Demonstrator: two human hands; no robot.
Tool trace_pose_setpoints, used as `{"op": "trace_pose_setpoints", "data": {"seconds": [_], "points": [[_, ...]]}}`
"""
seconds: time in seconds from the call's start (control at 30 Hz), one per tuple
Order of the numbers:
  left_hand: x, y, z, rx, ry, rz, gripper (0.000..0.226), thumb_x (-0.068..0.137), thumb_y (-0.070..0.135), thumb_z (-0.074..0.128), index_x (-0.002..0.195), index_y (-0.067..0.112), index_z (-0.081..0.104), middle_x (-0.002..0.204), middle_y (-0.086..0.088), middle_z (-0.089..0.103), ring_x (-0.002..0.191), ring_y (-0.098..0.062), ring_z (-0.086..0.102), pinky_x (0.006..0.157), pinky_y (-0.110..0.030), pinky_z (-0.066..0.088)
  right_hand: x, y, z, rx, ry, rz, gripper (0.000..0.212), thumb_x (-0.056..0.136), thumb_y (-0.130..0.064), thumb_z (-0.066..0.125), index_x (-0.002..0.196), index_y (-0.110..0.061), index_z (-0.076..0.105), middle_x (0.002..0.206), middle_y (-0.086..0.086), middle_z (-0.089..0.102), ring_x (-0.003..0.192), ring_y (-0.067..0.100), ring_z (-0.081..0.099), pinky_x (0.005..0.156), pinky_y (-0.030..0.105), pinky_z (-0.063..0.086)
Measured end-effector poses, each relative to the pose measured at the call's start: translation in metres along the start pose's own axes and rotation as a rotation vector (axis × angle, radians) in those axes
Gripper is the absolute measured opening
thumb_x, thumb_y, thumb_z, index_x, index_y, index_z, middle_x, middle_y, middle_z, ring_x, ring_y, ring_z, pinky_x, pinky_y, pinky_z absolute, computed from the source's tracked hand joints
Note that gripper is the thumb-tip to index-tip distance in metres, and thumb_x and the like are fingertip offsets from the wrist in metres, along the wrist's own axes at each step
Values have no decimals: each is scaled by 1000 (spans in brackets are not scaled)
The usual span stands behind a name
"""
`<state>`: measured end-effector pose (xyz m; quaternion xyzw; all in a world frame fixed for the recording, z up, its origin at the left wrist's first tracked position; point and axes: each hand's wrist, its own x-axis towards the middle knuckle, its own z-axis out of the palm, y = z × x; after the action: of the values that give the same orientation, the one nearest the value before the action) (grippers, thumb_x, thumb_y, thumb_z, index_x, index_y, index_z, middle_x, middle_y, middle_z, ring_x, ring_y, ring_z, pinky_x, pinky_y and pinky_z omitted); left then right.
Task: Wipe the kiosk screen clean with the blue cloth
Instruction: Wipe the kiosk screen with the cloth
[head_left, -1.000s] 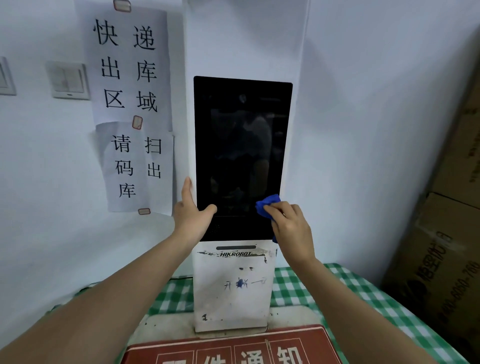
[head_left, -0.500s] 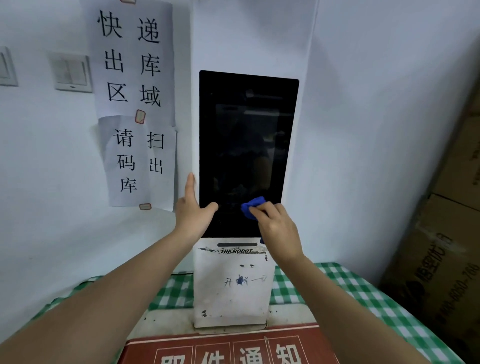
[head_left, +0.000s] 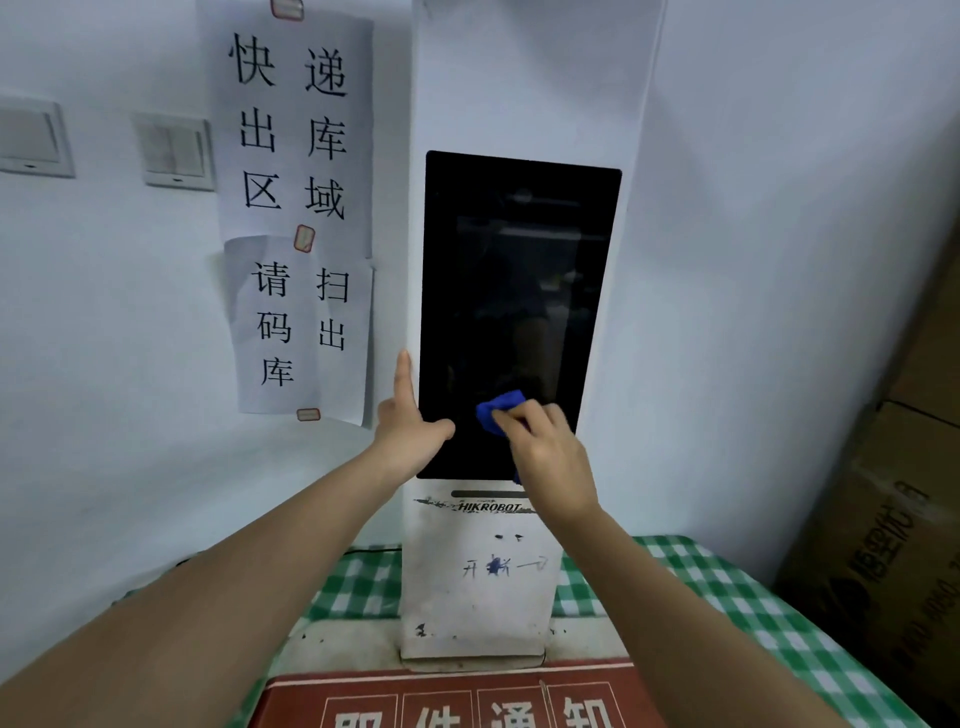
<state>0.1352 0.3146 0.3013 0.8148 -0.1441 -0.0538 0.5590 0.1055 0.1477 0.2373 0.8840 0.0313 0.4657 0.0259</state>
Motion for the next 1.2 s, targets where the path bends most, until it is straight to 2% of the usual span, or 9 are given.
{"op": "trace_pose_setpoints", "data": {"seconds": [0.07,0.2,0.33,0.57,0.63,0.8,1.0,1.1,1.2], "points": [[0,-1,0,-5,-8,3,95,89,7,55,151,39,-11,146,-12,28,83,-10,44,68,-21,37,1,2,-5,11,-9,-14,55,57,9,79,109,-10,70,93,3,62,73,23,52,40,26,43],[-1,1,-1,-9,-47,-17,97,90,9,55,150,40,-14,151,-13,21,127,-28,40,85,-27,30,27,2,-19,149,182,174,41,74,9,67,112,-6,68,96,7,63,79,26,55,52,33,49],[-1,-1,-2,-8,-61,-20,97,90,9,54,149,42,-16,151,-12,19,125,-26,41,86,-27,32,37,-11,-9,106,214,214,47,70,10,71,114,-5,67,97,7,62,79,25,54,48,31,48],[1,-4,-6,15,-64,-1,96,90,7,53,149,43,-14,151,-12,20,98,-15,36,75,-23,36,11,-23,4,-8,-38,-44,56,56,4,81,109,-9,69,92,5,61,75,24,55,38,21,31],[1,-5,-6,12,-78,0,96,90,7,53,149,43,-15,152,-12,18,102,-18,38,71,-21,37,15,-20,-3,46,-3,-11,49,64,2,76,111,-10,68,94,5,61,78,25,55,39,28,42],[2,-4,-8,-3,-101,-11,97,90,6,53,148,43,-16,154,-12,15,131,-26,37,86,-27,31,48,-18,-17,162,240,225,42,74,8,67,114,-6,68,98,8,62,81,26,54,51,33,50],[8,-10,-9,-8,-92,6,95,90,5,50,148,45,-13,152,-11,18,103,-14,37,74,-23,36,24,-36,8,-12,46,31,57,55,7,80,109,-9,69,93,6,60,76,24,51,41,22,31],[10,-13,-10,-23,-89,7,96,88,3,52,149,45,-11,152,-11,20,114,-17,41,86,-25,34,17,-38,6,-33,-51,-59,56,54,6,82,106,-9,70,91,5,60,71,23,52,41,20,27],[9,-14,-11,-46,-106,15,96,88,2,51,149,45,-10,154,-10,19,128,-22,39,87,-26,34,29,-38,-6,50,51,32,52,60,6,78,110,-8,69,94,6,62,78,24,56,39,24,38]]}}
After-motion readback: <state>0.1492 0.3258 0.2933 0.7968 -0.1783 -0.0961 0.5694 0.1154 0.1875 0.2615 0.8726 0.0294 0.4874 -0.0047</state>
